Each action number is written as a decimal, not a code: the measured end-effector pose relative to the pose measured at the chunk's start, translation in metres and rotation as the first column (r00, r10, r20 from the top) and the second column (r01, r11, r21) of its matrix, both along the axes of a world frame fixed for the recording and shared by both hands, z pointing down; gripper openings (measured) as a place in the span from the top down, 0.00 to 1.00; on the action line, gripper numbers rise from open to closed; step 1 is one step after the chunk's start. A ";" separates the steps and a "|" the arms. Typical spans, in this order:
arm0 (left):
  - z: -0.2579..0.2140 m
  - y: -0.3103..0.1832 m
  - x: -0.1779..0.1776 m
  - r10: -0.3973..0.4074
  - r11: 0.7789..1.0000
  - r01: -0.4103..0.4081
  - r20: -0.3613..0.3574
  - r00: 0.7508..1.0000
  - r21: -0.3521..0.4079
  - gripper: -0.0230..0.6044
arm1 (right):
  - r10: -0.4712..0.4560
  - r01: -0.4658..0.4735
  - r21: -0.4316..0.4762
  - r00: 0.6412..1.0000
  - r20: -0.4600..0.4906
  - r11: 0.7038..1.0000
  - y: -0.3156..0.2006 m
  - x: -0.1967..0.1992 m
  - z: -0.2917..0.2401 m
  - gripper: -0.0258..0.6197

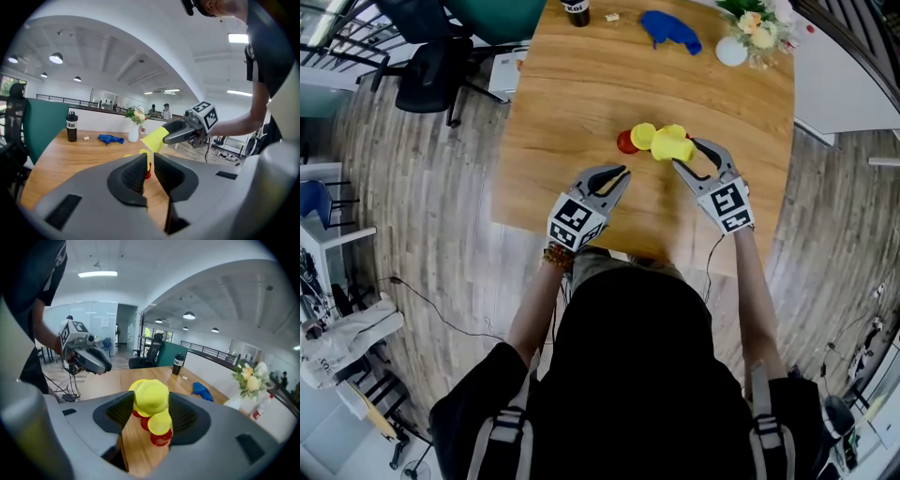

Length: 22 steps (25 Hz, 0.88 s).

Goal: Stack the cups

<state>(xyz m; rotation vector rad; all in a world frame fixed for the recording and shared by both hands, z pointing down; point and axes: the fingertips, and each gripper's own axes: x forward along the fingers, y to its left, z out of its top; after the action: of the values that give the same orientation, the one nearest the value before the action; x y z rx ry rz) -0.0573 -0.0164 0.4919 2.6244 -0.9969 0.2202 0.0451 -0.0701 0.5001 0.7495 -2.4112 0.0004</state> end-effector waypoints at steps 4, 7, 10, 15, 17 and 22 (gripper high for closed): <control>0.003 -0.010 -0.009 -0.066 0.996 0.064 0.035 0.997 0.056 0.91 | -0.009 0.004 -0.040 0.991 -0.131 0.999 -0.015 0.000 0.012 0.58; 0.002 -0.016 -0.012 -0.089 0.994 0.088 0.015 0.996 0.059 0.91 | -0.017 0.002 -0.081 0.981 -0.191 0.997 -0.021 -0.002 0.021 0.58; 0.002 -0.019 -0.016 -0.103 0.993 0.102 0.017 0.995 0.065 0.91 | -0.022 -0.005 -0.109 0.969 -0.246 0.994 -0.028 -0.003 0.029 0.58; 0.001 -0.020 -0.022 -0.113 0.991 0.112 0.011 0.994 0.070 0.91 | -0.031 -0.005 -0.101 0.933 -0.357 0.995 -0.044 -0.004 0.035 0.58; 0.002 -0.020 -0.024 -0.120 0.990 0.118 0.014 0.993 0.072 0.91 | -0.033 -0.013 -0.116 0.920 -0.391 0.993 -0.049 -0.004 0.040 0.58; 0.003 -0.018 -0.025 -0.114 0.991 0.112 0.017 0.993 0.067 0.91 | -0.044 -0.016 -0.140 0.909 -0.414 0.990 -0.054 -0.010 0.042 0.58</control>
<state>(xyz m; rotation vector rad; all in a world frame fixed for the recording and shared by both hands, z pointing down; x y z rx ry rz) -0.0819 -0.0345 0.4948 2.6184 -1.1746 0.1909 0.0353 -0.1245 0.5420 0.5970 -1.9855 0.0038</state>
